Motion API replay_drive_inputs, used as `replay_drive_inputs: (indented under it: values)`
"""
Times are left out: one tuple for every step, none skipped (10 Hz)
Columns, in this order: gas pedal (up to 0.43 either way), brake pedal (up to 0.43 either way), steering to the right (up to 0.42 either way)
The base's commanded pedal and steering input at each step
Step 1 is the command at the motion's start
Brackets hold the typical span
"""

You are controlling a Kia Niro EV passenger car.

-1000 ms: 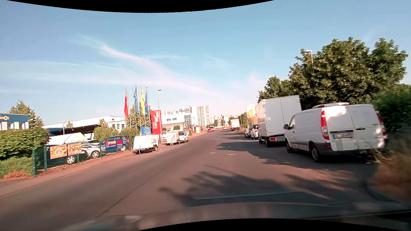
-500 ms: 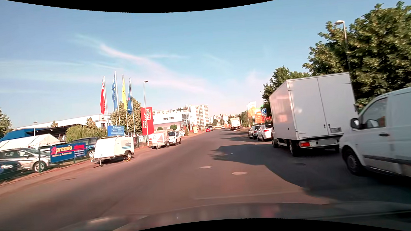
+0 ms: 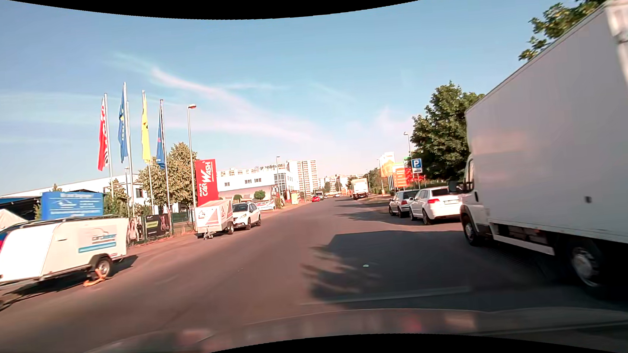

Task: Follow the waypoints while adhering to traffic rules and regulations

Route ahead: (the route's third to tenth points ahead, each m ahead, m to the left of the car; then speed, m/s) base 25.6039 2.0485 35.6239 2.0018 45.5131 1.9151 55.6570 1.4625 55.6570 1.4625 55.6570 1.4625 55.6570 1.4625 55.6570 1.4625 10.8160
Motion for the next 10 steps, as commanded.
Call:
replay_drive_inputs:
  values:
    - [0.000, 0.000, -0.006]
    - [0.000, 0.000, -0.006]
    - [0.000, 0.000, -0.005]
    - [0.000, 0.000, -0.005]
    - [0.000, 0.000, -0.004]
    - [0.000, 0.000, -0.004]
    - [0.000, 0.000, -0.004]
    - [0.000, 0.000, -0.004]
    - [0.000, 0.006, -0.004]
    - [0.000, 0.006, -0.004]
